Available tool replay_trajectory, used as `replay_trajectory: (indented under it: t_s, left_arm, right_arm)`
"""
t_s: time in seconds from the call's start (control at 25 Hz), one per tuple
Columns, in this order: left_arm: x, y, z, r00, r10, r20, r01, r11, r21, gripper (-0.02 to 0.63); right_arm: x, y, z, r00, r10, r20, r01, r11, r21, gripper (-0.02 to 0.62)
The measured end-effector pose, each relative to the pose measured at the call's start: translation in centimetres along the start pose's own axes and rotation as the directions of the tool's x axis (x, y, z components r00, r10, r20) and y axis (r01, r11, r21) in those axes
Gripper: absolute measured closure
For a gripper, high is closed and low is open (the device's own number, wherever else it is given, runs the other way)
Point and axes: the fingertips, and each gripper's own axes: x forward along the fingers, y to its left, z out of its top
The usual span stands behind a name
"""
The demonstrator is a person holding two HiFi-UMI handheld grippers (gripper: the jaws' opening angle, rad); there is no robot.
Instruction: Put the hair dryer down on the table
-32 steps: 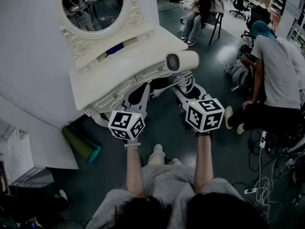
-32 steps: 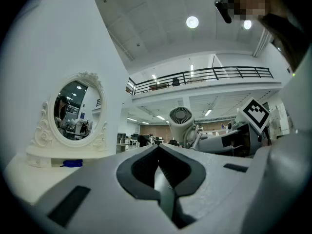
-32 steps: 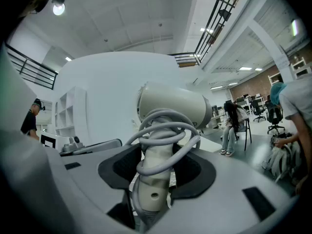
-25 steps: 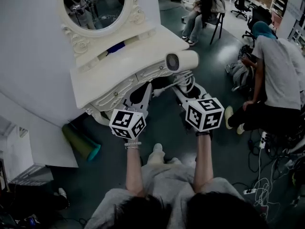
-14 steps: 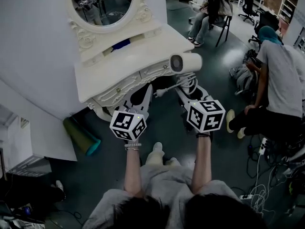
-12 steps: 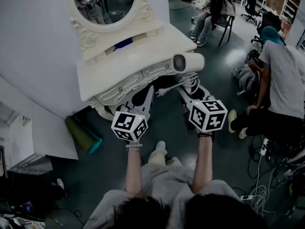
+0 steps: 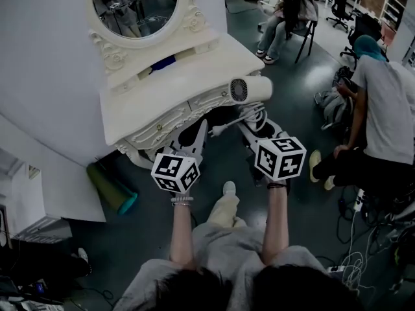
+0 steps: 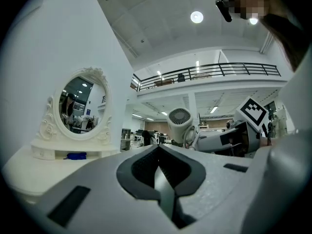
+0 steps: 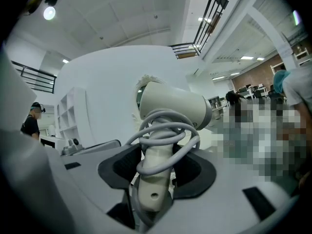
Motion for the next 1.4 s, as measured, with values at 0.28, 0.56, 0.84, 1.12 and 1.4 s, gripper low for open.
replay_trajectory:
  t_s: [0.28,0.56,0.84,1.12,1.4]
  left_arm:
    - [5.7,1.3,-1.8,1.0,-0.027,-0.012,0.027,0.999,-0.026,0.601]
    - [10.7,4.5,-1.6,0.999,-0.03,-0.018,0.03,0.999,-0.018,0.601]
    - [15.6,6.9,-0.9,0.999,-0.042,0.004,0.042,0.998,-0.05,0.601]
    - [18.7,10.5,-0.1,0.999,-0.043,0.024,0.045,0.996,-0.072,0.601]
    - [21.9,13.7,-0.2,0.999,-0.032,0.017,0.033,0.997,-0.064,0.601]
  right_arm:
    - [2.6,-4.9,0.7,0.999,-0.021,-0.026,0.021,1.0,-0.003,0.399]
    - [7.0,-8.6,1.9,0.999,-0.023,-0.042,0.023,1.0,0.004,0.399]
    - [10.6,-11.0,4.3,0.997,-0.023,-0.071,0.022,1.0,-0.016,0.399]
    - [14.6,-12.6,5.1,0.995,-0.024,-0.099,0.022,1.0,-0.016,0.399]
    - [18.9,-14.4,5.5,0.994,-0.001,-0.111,0.001,1.0,0.002,0.399]
